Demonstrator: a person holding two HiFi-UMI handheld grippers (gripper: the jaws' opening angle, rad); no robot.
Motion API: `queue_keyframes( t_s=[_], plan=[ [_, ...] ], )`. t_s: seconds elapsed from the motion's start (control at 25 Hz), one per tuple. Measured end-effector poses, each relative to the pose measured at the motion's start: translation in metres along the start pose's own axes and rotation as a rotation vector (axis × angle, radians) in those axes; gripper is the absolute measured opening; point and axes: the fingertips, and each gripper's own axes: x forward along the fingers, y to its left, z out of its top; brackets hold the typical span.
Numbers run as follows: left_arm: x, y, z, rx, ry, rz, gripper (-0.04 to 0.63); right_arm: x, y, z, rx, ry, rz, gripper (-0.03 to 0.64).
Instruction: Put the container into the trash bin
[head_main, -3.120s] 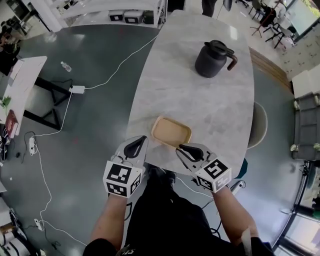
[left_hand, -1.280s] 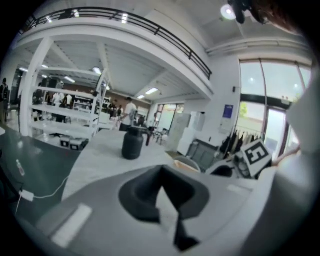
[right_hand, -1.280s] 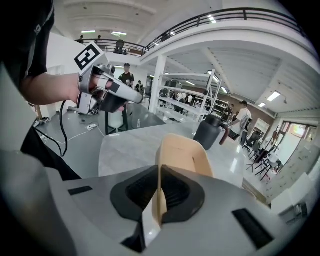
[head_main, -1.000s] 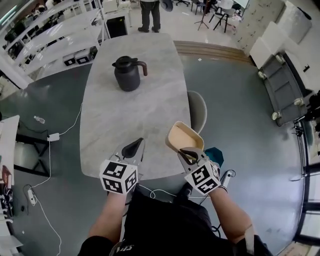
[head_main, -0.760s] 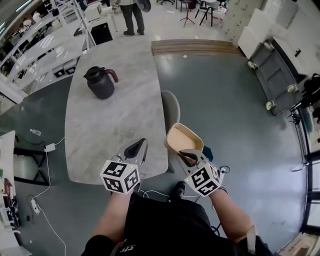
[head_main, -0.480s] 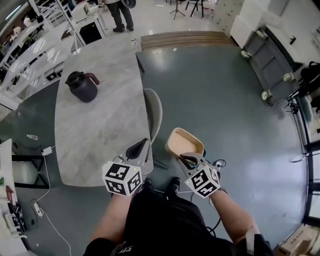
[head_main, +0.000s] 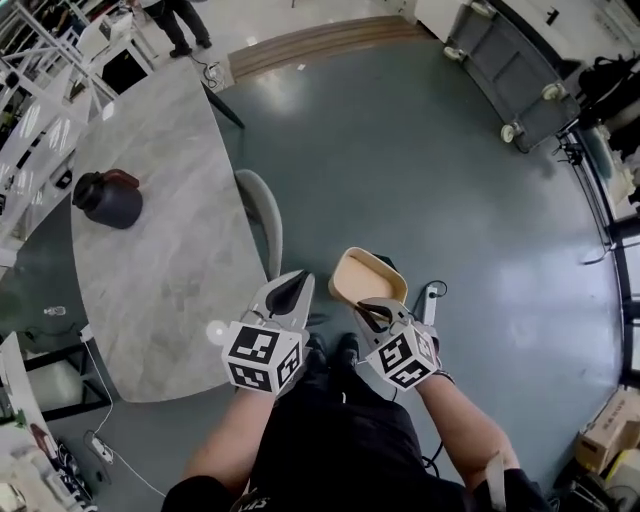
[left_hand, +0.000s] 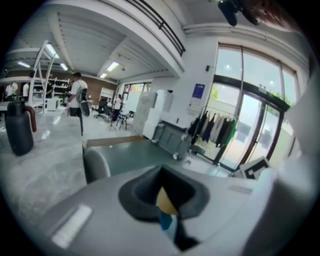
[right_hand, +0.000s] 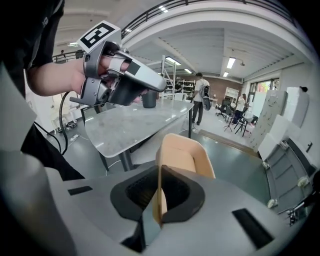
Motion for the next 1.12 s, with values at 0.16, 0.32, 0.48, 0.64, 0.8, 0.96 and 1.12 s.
queue_keyframes(
  t_s=[0.16, 0.32, 0.48, 0.64, 0.8, 0.96, 1.12],
  plan=[
    [0.028, -0.021, -0.01, 0.017, 0.035, -0.048, 0.008, 0.013, -0.007, -0.03, 0.042, 0.018, -0.007, 0.014],
    [0.054, -0.024, -0.031, 0.027, 0.08, -0.057, 0.009, 0.039, -0.017, -0.062, 0.068, 0.037, -0.006, 0.014],
    [0.079, -0.024, -0.059, -0.017, 0.131, -0.065, 0.009, 0.065, -0.024, -0.1, 0.104, 0.076, -0.008, 0.014],
    [0.103, -0.021, -0.095, -0.026, 0.177, -0.058, 0.008, 0.096, -0.025, -0.135, 0.124, 0.131, 0.006, 0.014],
    [0.129, -0.018, -0.137, -0.073, 0.234, -0.053, 0.008, 0.119, -0.025, -0.164, 0.15, 0.168, 0.025, 0.014],
    [0.144, -0.024, -0.158, -0.102, 0.263, -0.085, 0.008, 0.141, -0.022, -0.193, 0.155, 0.196, 0.039, 0.014],
    [0.159, -0.018, -0.17, -0.134, 0.266, -0.103, 0.009, 0.169, -0.024, -0.226, 0.167, 0.221, 0.021, 0.014]
  ],
)
